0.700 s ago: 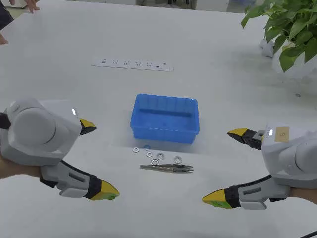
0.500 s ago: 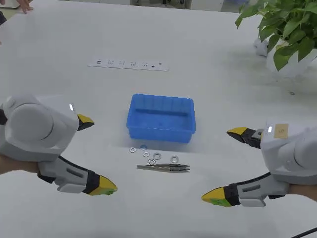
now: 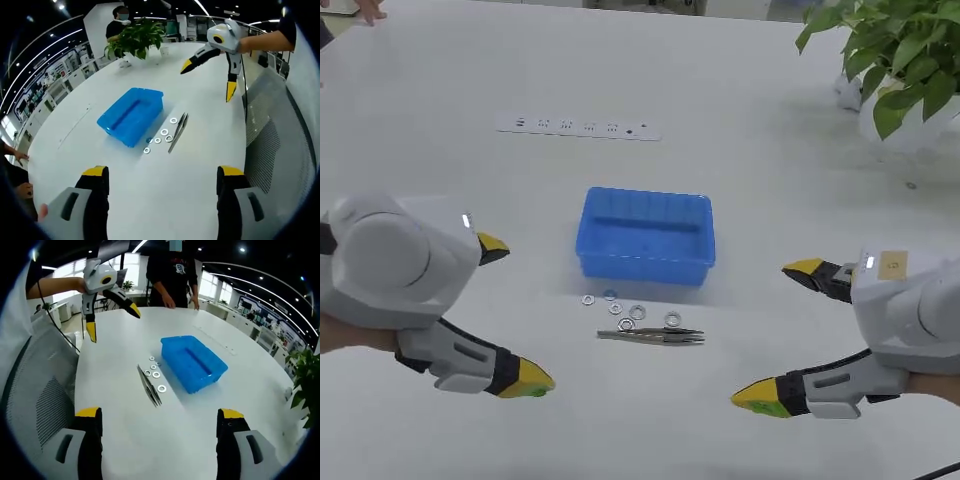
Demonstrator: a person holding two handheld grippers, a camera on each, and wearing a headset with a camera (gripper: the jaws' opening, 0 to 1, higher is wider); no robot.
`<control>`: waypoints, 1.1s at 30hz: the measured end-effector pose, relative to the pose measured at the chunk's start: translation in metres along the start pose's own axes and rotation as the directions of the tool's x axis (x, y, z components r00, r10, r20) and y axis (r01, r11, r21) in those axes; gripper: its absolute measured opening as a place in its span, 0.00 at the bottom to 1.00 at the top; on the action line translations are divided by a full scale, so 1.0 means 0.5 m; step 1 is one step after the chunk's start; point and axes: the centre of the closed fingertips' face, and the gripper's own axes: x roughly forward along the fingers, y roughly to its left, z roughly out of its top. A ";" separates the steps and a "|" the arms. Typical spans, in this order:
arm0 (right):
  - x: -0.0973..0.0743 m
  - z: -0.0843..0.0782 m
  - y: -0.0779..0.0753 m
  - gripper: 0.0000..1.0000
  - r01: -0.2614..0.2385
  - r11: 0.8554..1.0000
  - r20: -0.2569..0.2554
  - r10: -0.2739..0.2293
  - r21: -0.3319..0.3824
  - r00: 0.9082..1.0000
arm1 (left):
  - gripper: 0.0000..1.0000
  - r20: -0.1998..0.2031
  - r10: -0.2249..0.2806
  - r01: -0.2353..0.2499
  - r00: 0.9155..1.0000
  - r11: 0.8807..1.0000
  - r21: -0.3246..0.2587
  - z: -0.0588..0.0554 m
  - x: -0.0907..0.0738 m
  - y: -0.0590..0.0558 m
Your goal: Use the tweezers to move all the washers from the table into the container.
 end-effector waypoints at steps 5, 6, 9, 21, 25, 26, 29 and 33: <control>0.001 0.002 0.000 0.95 -0.002 1.000 0.004 0.002 -0.005 1.000 | 0.94 0.010 0.000 0.000 1.000 1.000 -0.007 0.003 0.001 0.000; 0.001 0.003 0.000 0.94 0.000 1.000 0.008 0.000 -0.008 1.000 | 0.94 0.015 0.002 -0.002 1.000 1.000 -0.005 0.004 0.001 0.001; 0.000 0.003 -0.002 0.95 0.001 1.000 0.008 -0.001 -0.004 1.000 | 0.93 0.015 0.004 -0.004 1.000 1.000 -0.010 0.003 0.002 0.002; 0.004 -0.005 -0.001 0.94 -0.010 1.000 -0.007 0.010 -0.001 1.000 | 0.92 0.012 0.016 -0.015 1.000 0.999 -0.034 -0.009 -0.004 0.016; 0.007 -0.007 0.000 0.94 -0.017 1.000 -0.014 0.017 -0.001 1.000 | 0.92 0.019 0.026 -0.025 0.999 0.999 -0.048 -0.011 -0.009 0.024; 0.007 -0.006 0.001 0.94 -0.019 1.000 -0.013 0.019 -0.002 1.000 | 0.91 0.020 0.026 -0.025 0.999 0.998 -0.049 -0.011 -0.009 0.024; 0.008 -0.003 -0.001 0.94 -0.020 1.000 -0.010 0.020 -0.005 1.000 | 0.91 0.018 0.027 -0.026 0.999 0.998 -0.053 -0.013 -0.010 0.025; 0.010 0.001 -0.002 0.93 -0.023 1.000 -0.005 0.023 -0.008 1.000 | 0.90 0.013 0.023 -0.022 1.000 0.998 -0.057 -0.017 -0.009 0.025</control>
